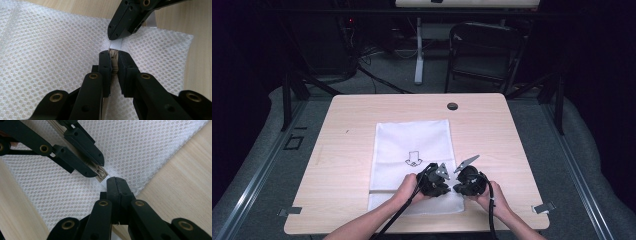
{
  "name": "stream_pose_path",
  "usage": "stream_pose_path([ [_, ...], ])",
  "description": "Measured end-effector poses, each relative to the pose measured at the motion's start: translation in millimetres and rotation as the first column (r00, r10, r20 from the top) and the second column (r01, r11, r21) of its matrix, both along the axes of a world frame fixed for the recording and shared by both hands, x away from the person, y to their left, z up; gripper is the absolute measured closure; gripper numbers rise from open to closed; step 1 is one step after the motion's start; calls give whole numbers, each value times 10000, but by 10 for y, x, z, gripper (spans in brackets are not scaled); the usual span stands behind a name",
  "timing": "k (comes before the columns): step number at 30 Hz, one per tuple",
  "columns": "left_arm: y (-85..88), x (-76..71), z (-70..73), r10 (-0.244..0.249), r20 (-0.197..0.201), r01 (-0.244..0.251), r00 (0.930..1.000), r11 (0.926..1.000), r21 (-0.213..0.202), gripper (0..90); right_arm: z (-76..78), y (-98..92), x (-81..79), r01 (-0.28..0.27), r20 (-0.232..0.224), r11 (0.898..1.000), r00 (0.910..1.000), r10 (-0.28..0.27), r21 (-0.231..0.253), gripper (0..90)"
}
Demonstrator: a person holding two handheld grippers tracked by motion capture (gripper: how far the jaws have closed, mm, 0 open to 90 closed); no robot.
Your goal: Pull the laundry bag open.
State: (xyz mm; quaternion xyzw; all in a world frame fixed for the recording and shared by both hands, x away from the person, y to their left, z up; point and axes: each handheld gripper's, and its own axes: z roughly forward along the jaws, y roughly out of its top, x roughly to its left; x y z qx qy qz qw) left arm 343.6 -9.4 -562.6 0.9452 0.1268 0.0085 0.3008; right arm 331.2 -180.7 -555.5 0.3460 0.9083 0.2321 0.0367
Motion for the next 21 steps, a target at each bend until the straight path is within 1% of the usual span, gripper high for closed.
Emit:
stream_pose_path([
  [1,0,1,1,-24,6,24,10000,10000,6,816,2,6,-3,23,8,10000,10000,-23,-40,900],
  [2,1,0,1,-31,-15,31,10000,10000,16,816,-21,21,-23,347,108,9991,9993,-350,255,900],
  [3,2,-2,2,-38,-52,38,10000,10000,39,816,-16,18,-16,254,81,9995,9996,-256,195,900],
  [4,2,-2,2,-55,-53,55,10000,10000,43,817,-14,19,-16,281,55,9995,9996,-282,169,900],
  [6,3,-4,2,-63,-52,64,10000,10000,45,817,-1,13,-6,160,-85,9999,9998,-160,63,900],
  [7,3,-5,3,-75,-56,75,10000,10000,48,817,-1,14,-8,187,-74,9998,9998,-187,40,900],
  [8,3,-9,3,-77,-50,77,10000,10000,44,817,-23,33,-30,486,-4,9982,9988,-486,339,900],
  [10,3,-10,5,-80,-53,80,10000,10000,55,817,-15,30,-27,411,-21,9989,9992,-411,239,900],
  [12,7,-8,6,-101,-74,101,9999,9999,59,817,-15,29,-27,420,-33,9988,9991,-420,231,900],
  [13,8,-9,7,-109,-72,110,9999,9999,72,817,-23,33,-33,510,-27,9981,9987,-509,339,900],
  [14,8,-10,8,-138,-60,139,9999,9999,87,818,-21,32,-32,507,-47,9982,9987,-506,318,900],
  [15,8,-9,7,-146,-50,146,9999,9999,73,818,-13,27,-27,392,-99,9990,9992,-390,213,900],
  [16,9,-11,4,-155,-33,155,9999,9999,20,818,-13,30,-28,403,-111,9990,9991,-401,214,900],
  [21,11,-20,7,-251,-66,252,9997,9997,46,818,-9,29,-30,426,-217,9989,9989,-422,186,900],
])
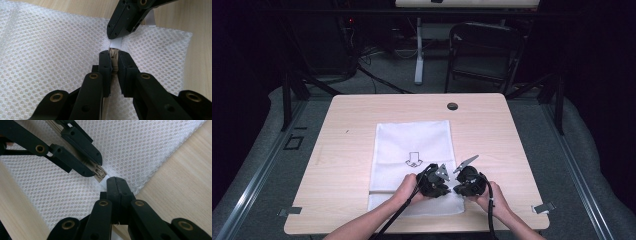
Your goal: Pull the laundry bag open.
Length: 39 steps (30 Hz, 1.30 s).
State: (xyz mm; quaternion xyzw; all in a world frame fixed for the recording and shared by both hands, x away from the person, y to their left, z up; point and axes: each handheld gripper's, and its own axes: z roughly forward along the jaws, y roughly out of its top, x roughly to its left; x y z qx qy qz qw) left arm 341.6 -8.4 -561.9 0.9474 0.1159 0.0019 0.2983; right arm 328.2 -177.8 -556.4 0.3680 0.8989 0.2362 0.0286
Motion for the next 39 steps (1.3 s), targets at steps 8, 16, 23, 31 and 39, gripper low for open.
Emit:
stream_pose_path([
  [8,59,0,3,16,-37,-16,10000,10000,-61,819,5,10,-9,166,-75,9998,9998,-166,-62,900],
  [16,86,8,13,-56,-75,56,10000,10000,41,818,22,-6,1,-94,-152,9995,9998,89,-312,900],
  [23,153,19,18,85,-172,-86,9998,10000,-43,818,31,-8,-6,6,-225,9988,9997,-17,-487,900],
  [31,134,4,16,-20,-258,19,9997,10000,-3,817,46,-18,-28,-127,-499,9977,9987,94,-662,900],
  [39,158,11,-11,-74,-360,69,9993,9999,-145,816,123,38,-61,-392,478,9987,9982,376,326,900],
])
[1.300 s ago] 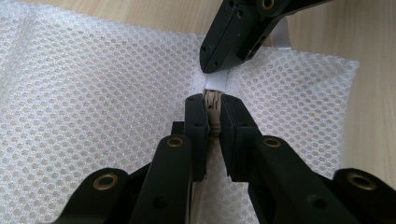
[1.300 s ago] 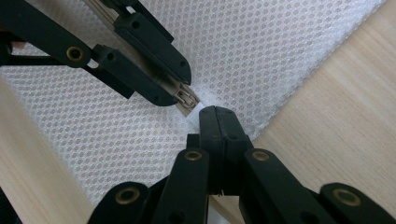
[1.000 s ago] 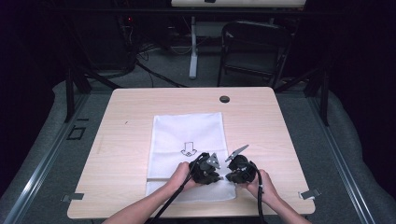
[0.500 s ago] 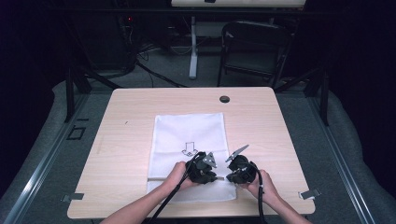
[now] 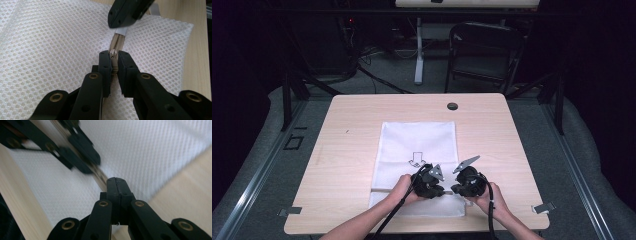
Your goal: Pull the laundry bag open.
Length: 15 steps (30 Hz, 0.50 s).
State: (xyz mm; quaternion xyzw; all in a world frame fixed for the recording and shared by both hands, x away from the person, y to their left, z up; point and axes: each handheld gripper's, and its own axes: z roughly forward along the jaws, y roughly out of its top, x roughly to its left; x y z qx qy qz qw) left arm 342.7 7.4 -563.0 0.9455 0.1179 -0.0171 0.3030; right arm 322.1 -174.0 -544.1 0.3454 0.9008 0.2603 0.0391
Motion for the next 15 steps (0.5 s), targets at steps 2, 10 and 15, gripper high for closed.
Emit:
stream_pose_path([
  [2,-3,-5,-1,-7,23,7,10000,10000,-4,815,-11,81,-7,-50,33,10000,10000,50,8,900],
  [10,-28,-40,17,33,226,-38,9997,9998,219,816,-154,111,2,127,-374,9999,9992,-125,56,900],
  [15,-31,-47,33,-51,308,41,9995,9995,325,817,-128,104,7,-370,-320,9982,9989,355,-462,900],
])
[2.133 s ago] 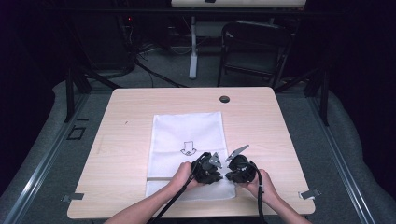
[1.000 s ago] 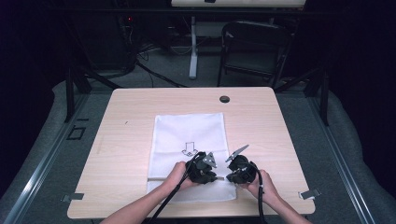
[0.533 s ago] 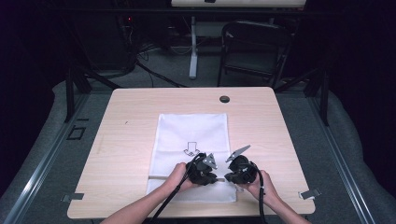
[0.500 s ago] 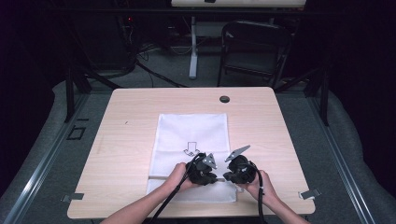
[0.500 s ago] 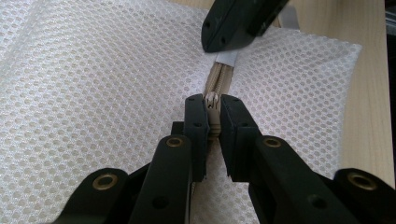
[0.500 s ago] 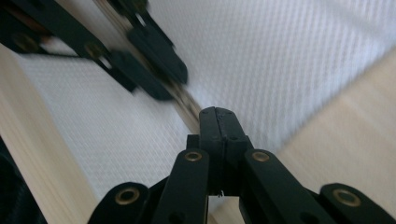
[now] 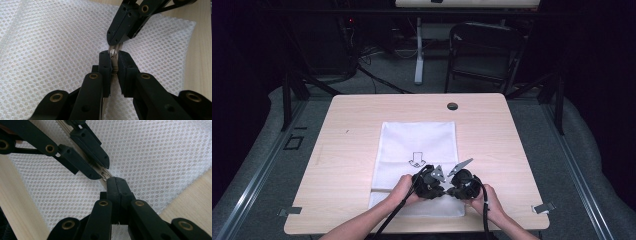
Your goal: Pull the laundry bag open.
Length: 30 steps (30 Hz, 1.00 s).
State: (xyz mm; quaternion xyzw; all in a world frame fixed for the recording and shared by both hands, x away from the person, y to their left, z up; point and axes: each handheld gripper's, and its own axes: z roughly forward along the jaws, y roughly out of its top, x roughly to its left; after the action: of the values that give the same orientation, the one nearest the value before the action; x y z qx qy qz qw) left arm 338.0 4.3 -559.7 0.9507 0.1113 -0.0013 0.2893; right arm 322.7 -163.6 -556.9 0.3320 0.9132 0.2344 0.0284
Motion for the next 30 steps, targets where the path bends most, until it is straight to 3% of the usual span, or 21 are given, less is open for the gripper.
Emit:
stream_pose_path([
  [1,4,1,-3,-13,-7,13,10000,10000,-29,817,-19,10,-16,286,81,9993,9996,-288,251,900],
  [3,4,3,-3,-11,-21,11,10000,10000,-37,817,-20,2,-7,366,-87,9986,9993,-363,377,900],
  [7,7,0,0,-31,-44,31,10000,10000,-39,817,-4,-25,23,139,-258,9998,9996,-135,163,900],
  [13,38,-2,2,63,-129,-64,9999,10000,-41,817,-27,-40,22,374,-357,9977,9987,-355,558,900],
  [30,156,0,19,97,-251,-99,9996,9999,-74,816,-6,-64,40,111,-418,9997,9991,-102,220,900],
])
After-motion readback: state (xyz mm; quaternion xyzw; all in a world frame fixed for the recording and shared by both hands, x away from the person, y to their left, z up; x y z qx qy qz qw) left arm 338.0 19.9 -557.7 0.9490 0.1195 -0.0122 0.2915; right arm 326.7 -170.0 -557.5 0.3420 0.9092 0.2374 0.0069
